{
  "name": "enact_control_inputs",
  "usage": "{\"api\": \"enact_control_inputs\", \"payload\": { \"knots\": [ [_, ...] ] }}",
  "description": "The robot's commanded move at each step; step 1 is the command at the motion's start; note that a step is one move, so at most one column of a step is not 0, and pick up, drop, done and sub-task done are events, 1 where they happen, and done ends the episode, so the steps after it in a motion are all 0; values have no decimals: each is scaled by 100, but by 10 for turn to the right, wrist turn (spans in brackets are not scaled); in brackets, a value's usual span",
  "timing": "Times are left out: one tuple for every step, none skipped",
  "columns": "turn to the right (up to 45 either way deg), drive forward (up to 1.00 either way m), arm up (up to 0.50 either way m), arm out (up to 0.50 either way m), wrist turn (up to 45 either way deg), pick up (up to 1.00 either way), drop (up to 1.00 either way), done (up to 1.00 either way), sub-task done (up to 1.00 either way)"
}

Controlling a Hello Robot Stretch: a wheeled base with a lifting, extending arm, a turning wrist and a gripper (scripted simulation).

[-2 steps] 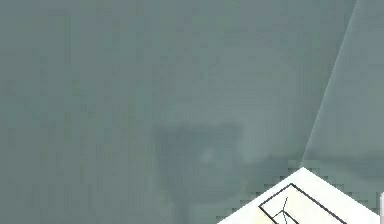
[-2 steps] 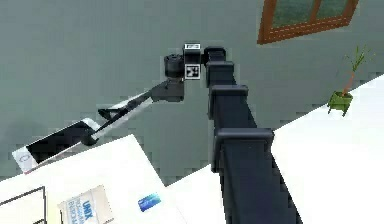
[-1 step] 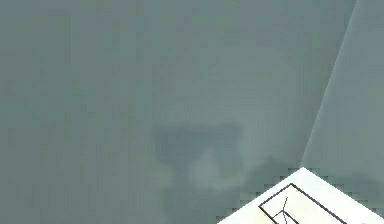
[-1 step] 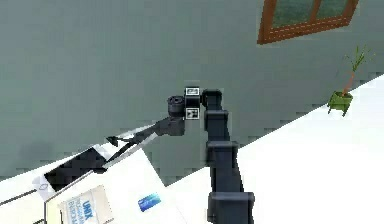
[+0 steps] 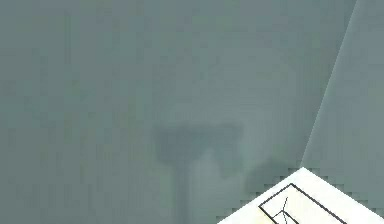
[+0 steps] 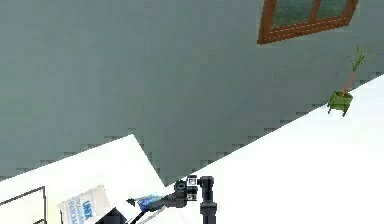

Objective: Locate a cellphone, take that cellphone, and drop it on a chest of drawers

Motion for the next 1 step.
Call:
{"api": "enact_control_inputs", "payload": {
  "knots": [
    [0,0,0,0,0,0,100,0,0]
  ]
}}
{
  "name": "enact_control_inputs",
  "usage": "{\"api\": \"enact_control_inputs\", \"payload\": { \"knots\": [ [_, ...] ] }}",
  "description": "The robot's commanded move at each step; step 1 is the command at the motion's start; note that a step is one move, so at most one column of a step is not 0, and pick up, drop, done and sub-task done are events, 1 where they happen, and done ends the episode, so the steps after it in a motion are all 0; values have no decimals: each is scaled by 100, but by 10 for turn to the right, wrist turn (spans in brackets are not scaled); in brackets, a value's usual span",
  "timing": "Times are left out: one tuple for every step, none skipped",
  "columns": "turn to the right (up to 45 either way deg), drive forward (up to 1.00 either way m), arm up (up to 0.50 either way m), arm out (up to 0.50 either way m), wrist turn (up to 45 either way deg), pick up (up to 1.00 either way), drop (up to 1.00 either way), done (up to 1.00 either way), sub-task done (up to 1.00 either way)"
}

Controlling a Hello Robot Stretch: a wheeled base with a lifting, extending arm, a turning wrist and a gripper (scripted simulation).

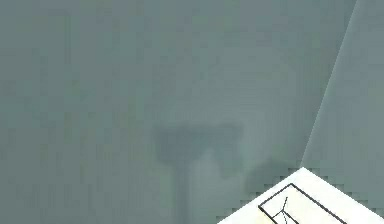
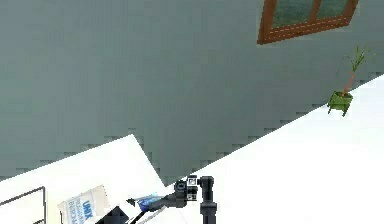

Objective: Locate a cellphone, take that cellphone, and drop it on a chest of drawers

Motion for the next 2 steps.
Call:
{"api": "enact_control_inputs", "payload": {
  "knots": [
    [0,0,10,0,0,0,0,0,0],
    [0,0,0,-8,0,0,0,0,0]
  ]
}}
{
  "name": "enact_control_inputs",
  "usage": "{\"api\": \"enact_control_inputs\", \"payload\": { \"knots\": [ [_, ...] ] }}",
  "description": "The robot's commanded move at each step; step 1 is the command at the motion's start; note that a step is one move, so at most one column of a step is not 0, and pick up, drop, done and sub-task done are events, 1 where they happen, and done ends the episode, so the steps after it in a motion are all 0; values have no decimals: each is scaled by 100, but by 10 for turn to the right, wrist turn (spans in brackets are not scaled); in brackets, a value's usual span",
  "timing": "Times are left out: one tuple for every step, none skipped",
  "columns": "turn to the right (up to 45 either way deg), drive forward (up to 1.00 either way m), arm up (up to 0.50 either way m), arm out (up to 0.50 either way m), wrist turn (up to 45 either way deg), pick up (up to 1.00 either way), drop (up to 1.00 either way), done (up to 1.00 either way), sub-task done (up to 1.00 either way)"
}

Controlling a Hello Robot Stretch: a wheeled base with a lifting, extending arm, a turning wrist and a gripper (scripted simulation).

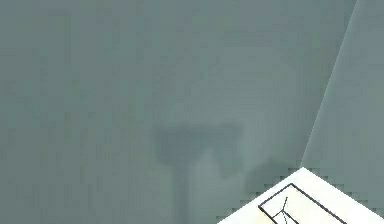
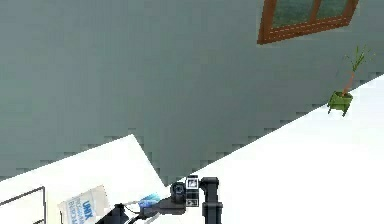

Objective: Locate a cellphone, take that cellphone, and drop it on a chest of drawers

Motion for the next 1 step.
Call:
{"api": "enact_control_inputs", "payload": {
  "knots": [
    [0,0,0,0,0,0,0,100,0]
  ]
}}
